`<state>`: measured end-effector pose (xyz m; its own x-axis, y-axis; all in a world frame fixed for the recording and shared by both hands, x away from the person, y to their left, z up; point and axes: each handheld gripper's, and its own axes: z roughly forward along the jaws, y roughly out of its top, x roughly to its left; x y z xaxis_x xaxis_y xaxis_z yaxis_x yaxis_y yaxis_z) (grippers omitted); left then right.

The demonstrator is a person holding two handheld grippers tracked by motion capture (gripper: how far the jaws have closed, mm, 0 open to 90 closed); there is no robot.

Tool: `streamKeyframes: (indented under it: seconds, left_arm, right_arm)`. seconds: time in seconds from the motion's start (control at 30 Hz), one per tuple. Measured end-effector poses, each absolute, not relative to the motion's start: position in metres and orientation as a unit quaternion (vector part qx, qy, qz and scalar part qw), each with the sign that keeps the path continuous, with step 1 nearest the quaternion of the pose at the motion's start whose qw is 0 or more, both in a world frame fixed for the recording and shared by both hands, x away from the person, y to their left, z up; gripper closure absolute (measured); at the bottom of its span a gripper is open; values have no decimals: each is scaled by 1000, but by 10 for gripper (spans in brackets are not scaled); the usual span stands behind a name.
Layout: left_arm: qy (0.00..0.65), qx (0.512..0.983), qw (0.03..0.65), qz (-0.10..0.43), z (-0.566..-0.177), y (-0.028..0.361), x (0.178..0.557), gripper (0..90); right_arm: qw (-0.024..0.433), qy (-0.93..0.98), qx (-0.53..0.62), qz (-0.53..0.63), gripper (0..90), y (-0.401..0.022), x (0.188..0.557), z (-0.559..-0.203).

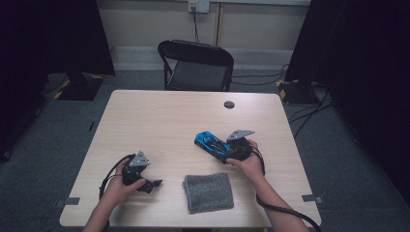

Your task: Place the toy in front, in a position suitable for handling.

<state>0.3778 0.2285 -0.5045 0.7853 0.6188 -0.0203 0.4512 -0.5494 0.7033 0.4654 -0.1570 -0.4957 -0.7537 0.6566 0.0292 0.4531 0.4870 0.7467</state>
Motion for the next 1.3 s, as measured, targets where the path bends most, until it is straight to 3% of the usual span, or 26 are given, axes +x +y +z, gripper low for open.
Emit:
streamKeyframes:
  seconds: [0.87,1.0,1.3]
  left_arm:
    - [307,872,363,116,-505,228,378,0]
    - [307,872,364,116,-505,228,378,0]
    - [306,872,364,116,-505,228,378,0]
  right_arm:
    - [145,849,348,371,176,-157,457,-504]
    - [146,845,351,375,230,-156,457,-504]
    - [135,850,338,381,241,-166,455,-504]
